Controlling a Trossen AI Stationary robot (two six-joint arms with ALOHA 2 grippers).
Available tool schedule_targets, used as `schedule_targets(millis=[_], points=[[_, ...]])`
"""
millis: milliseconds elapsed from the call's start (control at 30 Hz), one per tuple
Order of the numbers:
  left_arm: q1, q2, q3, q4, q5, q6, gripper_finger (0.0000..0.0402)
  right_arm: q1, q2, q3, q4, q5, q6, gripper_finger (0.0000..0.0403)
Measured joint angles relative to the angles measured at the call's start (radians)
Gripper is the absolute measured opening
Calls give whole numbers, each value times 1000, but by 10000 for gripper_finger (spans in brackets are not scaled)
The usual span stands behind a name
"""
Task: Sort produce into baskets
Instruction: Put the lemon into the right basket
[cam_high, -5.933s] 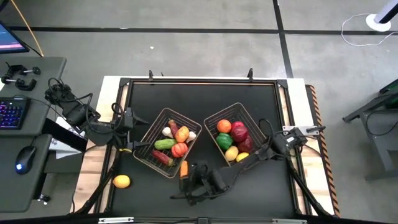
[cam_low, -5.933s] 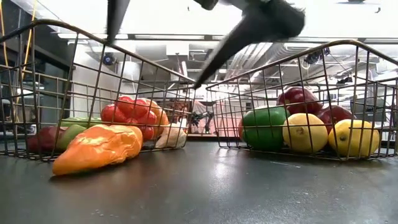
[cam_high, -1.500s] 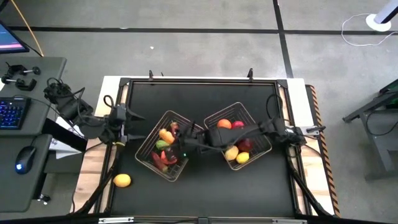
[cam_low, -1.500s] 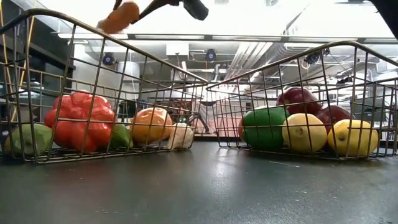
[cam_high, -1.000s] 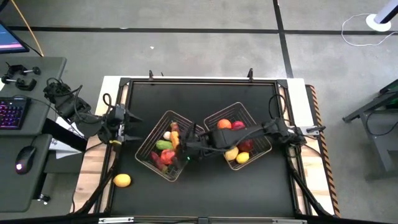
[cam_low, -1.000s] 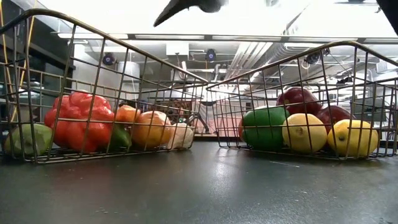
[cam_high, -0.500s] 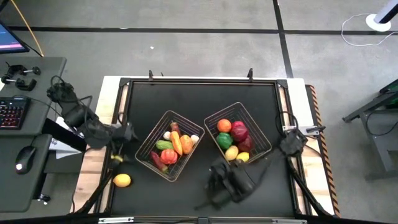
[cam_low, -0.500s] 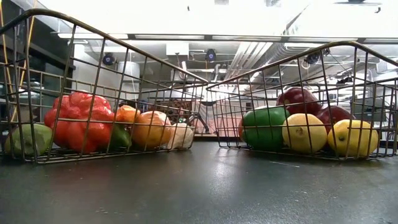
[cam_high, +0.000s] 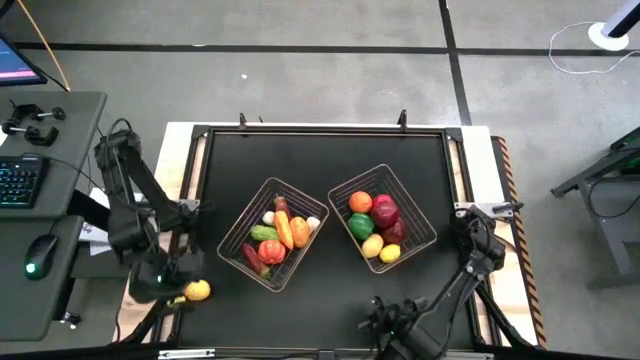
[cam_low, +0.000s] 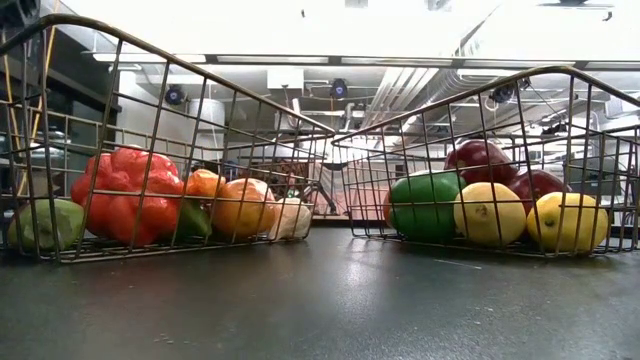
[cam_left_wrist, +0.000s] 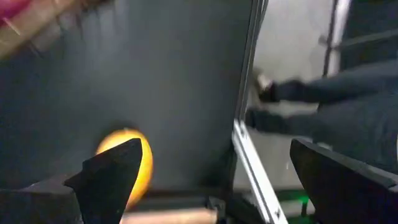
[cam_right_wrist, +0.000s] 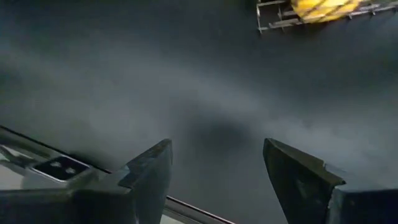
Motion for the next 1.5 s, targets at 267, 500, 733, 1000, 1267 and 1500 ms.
schedule_targets(millis=[267,500,733,1000,1267,1500], points=[[-40,242,88,-199,71,9,399,36,0,-48,-1,12,8,245],[-40,406,91,-223,54,149,399,36,0,-57,0,13,-87,245],[-40,475,43,-200,99,149,399,36,0,-57,0,15,-128,245],[-37,475,-43,-110,157,42,399,36,0,-57,0,21,-173,245],[-36,475,-107,-30,167,1,398,36,0,-57,0,46,-174,245],[-33,475,-122,4,185,-53,345,52,-34,-14,0,139,-155,245]])
